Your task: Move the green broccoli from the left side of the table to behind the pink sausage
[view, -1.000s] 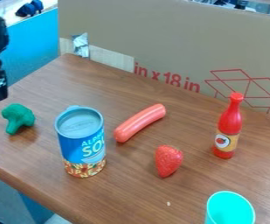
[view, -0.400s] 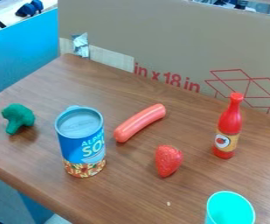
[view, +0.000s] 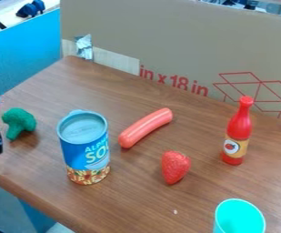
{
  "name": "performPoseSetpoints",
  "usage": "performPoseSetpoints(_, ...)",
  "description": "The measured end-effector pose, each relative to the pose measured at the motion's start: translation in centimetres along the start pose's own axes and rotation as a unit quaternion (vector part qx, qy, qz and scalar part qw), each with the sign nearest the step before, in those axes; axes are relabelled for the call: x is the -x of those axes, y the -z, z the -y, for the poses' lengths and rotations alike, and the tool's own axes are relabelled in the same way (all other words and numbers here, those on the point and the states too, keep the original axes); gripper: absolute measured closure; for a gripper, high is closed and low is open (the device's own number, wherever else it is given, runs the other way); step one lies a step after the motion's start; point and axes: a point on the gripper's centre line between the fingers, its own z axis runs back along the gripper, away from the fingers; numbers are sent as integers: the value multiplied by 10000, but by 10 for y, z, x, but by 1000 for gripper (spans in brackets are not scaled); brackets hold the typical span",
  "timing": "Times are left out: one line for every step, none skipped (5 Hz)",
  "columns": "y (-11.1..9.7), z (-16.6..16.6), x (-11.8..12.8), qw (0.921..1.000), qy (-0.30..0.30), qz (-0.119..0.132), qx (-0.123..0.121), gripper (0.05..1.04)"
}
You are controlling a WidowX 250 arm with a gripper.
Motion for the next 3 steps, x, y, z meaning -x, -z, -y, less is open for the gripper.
performPoseSetpoints(5, 1, -7, 10000, 0, -23, -84, 78)
performPoseSetpoints(9, -2, -18, 9999, -3, 22, -142, 78)
performPoseSetpoints(14, 1, -25, 9999, 3, 32, -135, 78)
